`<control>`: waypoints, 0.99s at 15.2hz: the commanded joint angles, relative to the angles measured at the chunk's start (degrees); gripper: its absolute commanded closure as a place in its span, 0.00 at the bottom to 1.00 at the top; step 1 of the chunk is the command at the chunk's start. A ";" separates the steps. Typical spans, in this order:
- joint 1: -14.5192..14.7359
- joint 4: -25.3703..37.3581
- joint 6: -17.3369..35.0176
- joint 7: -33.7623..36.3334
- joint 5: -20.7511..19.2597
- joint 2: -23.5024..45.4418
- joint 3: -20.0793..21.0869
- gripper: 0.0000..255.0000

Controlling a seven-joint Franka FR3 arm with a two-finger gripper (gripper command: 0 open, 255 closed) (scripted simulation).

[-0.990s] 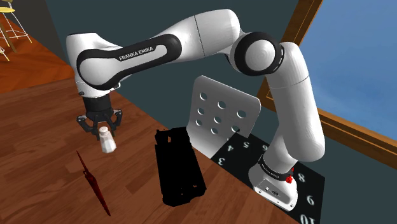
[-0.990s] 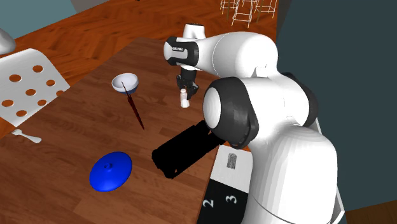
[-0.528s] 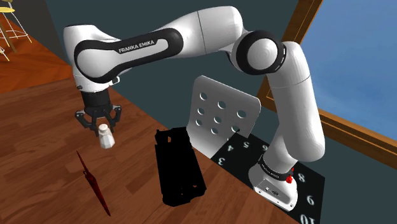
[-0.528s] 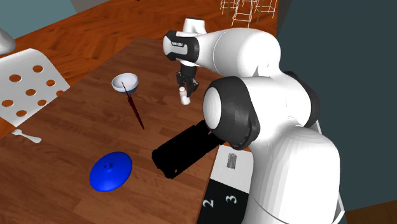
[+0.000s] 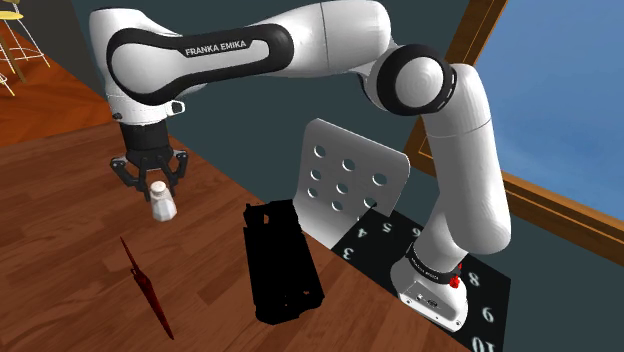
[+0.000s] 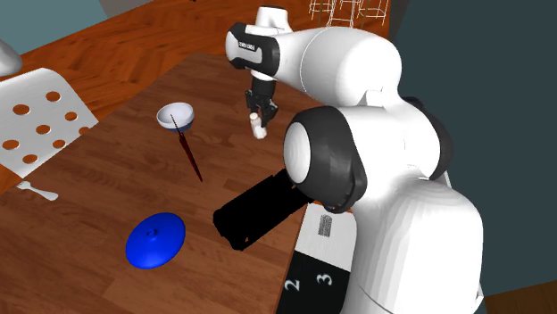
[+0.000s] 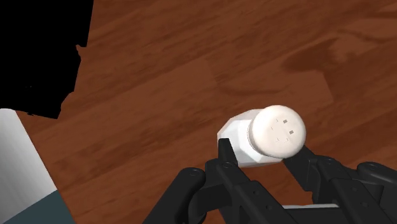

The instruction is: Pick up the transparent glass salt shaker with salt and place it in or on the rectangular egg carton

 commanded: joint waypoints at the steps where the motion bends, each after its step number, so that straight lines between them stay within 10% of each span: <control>1: 0.05 0.98 -1.29 0.12 0.09 -0.34 0.09 1.00; 11: 0.77 7.66 -8.12 0.77 0.20 -0.65 0.33 1.00; 15: -3.90 -10.91 -1.68 -0.80 4.24 -13.03 1.94 1.00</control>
